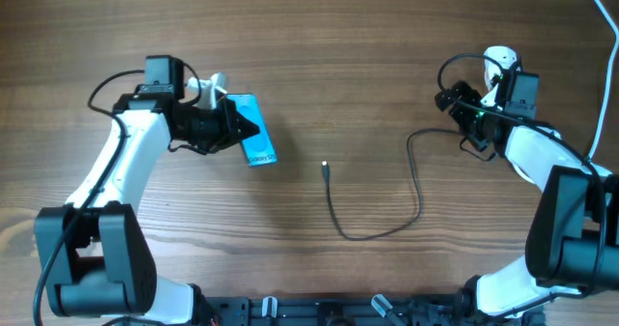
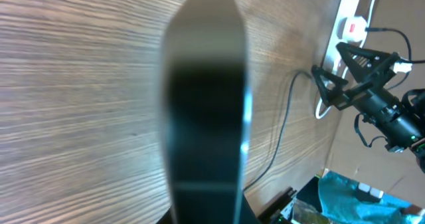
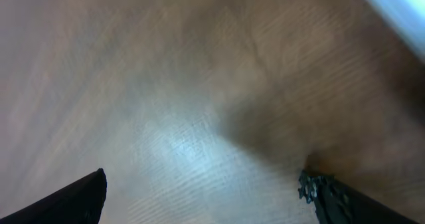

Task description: Plug charger to phone and switch on socket

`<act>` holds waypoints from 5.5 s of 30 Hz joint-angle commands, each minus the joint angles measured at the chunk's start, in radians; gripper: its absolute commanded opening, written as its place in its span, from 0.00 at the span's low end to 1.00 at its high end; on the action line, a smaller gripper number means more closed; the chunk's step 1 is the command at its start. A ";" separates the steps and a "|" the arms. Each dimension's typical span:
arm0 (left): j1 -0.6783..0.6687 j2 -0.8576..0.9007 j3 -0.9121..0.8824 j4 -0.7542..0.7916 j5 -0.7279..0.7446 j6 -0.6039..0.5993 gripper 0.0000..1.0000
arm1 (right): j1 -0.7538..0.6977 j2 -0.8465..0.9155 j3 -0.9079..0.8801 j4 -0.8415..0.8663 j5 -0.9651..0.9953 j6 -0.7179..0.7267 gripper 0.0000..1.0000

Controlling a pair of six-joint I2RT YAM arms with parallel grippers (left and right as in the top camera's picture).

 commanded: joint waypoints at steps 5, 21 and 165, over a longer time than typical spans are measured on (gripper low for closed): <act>-0.006 -0.003 -0.033 0.011 -0.153 0.019 0.04 | -0.007 0.015 0.002 0.073 0.038 0.181 1.00; -0.274 0.022 -0.032 0.053 -0.721 -0.180 0.04 | 0.082 0.019 0.001 -0.346 -0.101 0.189 1.00; 0.224 -0.046 -0.033 0.014 0.129 -0.013 0.04 | 0.901 0.137 0.267 -0.604 0.226 0.253 0.39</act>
